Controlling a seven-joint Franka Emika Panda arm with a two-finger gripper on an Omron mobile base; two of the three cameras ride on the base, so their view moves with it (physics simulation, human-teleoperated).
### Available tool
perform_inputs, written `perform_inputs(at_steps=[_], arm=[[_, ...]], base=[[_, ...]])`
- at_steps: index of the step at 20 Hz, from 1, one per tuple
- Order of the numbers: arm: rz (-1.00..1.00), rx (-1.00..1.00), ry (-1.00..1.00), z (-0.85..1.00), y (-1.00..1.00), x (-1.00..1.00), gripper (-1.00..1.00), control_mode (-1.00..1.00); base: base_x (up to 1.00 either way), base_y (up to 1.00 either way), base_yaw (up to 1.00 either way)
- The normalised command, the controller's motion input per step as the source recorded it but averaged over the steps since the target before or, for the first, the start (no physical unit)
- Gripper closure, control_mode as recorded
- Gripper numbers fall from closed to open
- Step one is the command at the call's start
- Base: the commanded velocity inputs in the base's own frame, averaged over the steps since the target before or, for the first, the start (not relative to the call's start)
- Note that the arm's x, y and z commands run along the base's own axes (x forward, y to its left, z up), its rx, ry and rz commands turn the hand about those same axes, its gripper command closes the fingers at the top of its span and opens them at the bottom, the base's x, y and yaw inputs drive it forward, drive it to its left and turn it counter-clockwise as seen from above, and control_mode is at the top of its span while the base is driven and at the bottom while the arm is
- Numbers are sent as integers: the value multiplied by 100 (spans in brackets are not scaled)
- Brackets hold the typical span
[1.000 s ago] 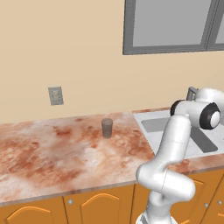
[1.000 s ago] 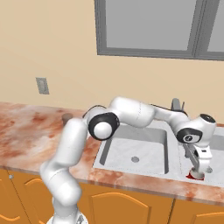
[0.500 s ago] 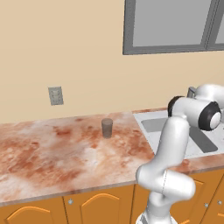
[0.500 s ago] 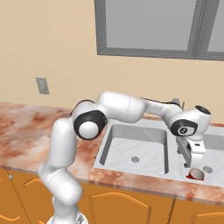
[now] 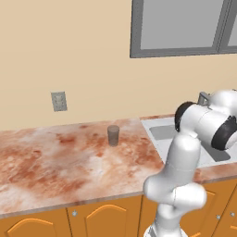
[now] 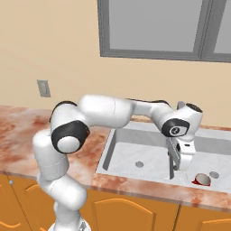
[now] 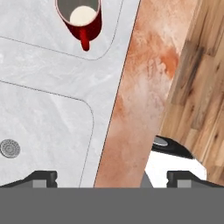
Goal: Move any existing items from the left basin to the right basin for drying. Then move the glass cup from the counter to the left basin of the sink for washing.
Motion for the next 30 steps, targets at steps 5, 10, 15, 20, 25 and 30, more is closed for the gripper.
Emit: perform_inputs(at_steps=[5,10,15,20,25,30], arm=[[0,0,2,30,77,-7,-100,-100],[0,0,3,18,78,-3,-100,-100],[0,0,0,5,77,0,-100,-100],[2,0,0,0,68,0,-100,-100],[9,0,0,0,59,9,-100,-100],[14,0,0,0,58,24,-100,-100]], base=[[0,0,0],[0,0,0],[0,0,0],[0,0,0],[0,0,0],[0,0,0]])
